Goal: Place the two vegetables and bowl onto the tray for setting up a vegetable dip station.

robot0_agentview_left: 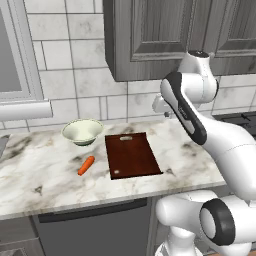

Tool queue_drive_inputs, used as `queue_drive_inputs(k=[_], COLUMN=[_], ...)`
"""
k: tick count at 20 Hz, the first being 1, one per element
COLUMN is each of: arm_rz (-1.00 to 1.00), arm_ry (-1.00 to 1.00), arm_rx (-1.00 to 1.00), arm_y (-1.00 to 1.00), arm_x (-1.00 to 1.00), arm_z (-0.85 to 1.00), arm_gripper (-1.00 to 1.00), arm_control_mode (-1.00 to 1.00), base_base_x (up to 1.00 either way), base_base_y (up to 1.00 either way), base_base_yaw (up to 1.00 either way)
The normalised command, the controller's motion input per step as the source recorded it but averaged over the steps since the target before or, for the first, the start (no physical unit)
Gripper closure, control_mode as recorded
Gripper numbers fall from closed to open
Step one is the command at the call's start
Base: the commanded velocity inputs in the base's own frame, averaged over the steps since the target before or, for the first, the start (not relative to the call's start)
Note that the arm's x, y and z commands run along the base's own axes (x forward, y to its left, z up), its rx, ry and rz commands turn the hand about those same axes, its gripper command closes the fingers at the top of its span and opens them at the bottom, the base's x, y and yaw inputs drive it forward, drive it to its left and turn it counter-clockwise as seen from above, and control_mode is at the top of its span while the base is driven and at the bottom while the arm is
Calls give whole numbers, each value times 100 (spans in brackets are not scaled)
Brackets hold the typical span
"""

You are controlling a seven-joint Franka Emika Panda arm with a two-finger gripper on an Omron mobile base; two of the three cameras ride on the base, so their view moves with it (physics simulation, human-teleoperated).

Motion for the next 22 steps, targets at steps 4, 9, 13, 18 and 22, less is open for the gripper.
queue_drive_inputs(k=[4, 9, 13, 18, 22], arm_rz=[0, -4, -5, -7, -7], arm_ry=[0, 0, -1, -3, -1], arm_rx=[0, 0, 0, 2, 4], arm_y=[5, 28, 31, 21, 22], arm_x=[0, 0, 0, 0, 0], arm_z=[0, 0, 0, 0, 0], arm_gripper=[-100, -100, -100, -100, -100], arm_control_mode=[-100, -100, -100, -100, -100], base_base_x=[0, 0, 0, 0, 0], base_base_y=[0, 0, 0, 0, 0], base_base_yaw=[0, 0, 0, 0, 0])
